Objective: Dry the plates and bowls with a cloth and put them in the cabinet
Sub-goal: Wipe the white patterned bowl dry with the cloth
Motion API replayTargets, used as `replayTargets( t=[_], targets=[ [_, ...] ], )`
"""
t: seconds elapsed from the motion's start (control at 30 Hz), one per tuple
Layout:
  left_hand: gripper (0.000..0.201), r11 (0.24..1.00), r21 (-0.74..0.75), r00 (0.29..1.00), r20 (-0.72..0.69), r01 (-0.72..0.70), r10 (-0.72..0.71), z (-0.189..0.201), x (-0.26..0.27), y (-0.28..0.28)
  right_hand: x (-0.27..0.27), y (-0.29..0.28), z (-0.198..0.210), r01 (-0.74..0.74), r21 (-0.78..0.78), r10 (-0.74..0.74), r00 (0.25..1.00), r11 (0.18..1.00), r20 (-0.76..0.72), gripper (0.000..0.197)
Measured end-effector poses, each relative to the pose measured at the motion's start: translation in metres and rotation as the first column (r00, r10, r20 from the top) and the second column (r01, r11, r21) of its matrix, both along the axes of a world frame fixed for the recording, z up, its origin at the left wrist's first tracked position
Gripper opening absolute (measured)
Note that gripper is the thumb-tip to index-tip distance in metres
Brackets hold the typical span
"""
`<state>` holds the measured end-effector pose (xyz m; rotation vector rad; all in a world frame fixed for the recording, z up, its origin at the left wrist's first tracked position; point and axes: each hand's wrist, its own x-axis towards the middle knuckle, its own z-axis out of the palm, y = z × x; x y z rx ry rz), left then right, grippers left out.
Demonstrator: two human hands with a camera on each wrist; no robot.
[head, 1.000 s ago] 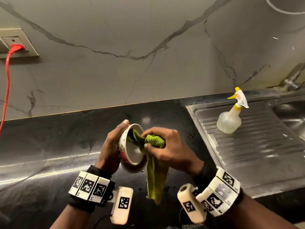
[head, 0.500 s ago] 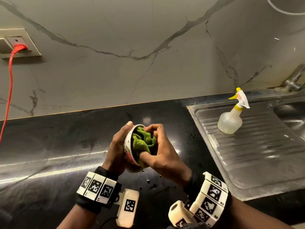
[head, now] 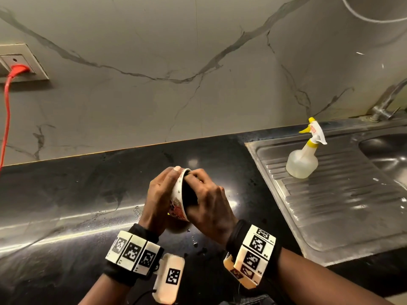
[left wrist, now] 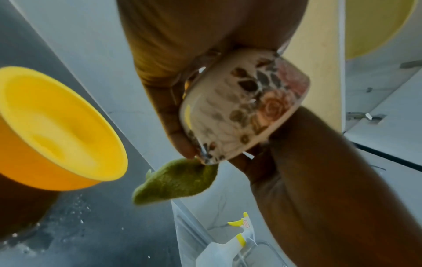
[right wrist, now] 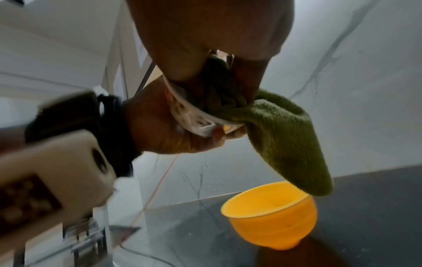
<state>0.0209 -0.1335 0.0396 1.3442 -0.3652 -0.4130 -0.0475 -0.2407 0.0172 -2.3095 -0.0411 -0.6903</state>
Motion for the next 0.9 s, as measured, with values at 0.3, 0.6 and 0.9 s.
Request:
replayTargets(
  t=[0.3, 0.6, 0.9],
  targets=[
    [0.033, 0.999, -0.001, 0.954, 0.297, -0.042, 0.04, -0.011, 0.011, 0.007, 0.0, 0.002, 0.011, 0.041, 0.839, 0.368, 0.887, 0.542, -0.28, 0.035],
    [0.047, 0.998, -0.004, 0.964, 0.257, -0.066, 0.065, -0.016, 0.011, 0.001, -0.008, -0.01, 0.015, -0.237, 0.466, 0.364, 0.909, 0.853, -0.204, 0.074],
    [0.056, 0.997, 0.018, 0.955, -0.288, 0.08, -0.072, 0.008, 0.016, -0.006, -0.001, -0.017, 0.016, -0.275, 0.246, 0.313, 0.941, 0.929, -0.13, 0.058]
  ],
)
